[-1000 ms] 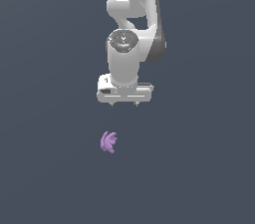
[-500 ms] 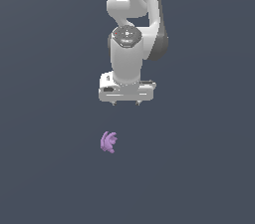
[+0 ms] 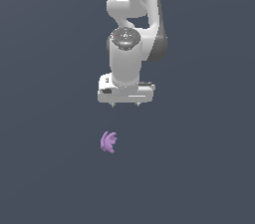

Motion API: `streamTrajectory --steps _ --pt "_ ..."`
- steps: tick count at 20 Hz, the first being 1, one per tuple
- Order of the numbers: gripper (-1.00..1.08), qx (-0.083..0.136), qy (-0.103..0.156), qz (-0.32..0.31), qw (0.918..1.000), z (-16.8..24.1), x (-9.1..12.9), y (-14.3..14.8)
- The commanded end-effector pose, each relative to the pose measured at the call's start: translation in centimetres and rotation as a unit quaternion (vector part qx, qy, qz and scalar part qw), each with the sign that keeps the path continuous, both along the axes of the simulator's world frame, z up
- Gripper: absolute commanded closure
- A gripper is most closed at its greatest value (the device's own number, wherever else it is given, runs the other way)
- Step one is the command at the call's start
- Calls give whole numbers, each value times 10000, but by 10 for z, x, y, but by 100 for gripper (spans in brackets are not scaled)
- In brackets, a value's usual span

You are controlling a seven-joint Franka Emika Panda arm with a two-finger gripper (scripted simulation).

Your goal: Pick up the object and move it to a goal position.

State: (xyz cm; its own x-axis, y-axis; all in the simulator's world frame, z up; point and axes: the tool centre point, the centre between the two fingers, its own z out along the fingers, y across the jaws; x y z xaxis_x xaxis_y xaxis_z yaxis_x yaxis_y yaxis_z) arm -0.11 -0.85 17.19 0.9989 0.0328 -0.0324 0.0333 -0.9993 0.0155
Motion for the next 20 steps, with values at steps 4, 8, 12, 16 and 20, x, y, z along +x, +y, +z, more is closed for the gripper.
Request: streamTrajectory --steps 4,8,12,16,20 --pt "-92 7 -18 -147 9999 -7 15 -8" --pt "-92 16 -41 -312 9995 -15 31 -18" --pt "-92 27 -70 -524 9986 -27 52 -31" --pt "-92 39 -104 -756 9971 -42 72 -46" --pt "-92 49 -130 -940 9955 -55 87 -58"
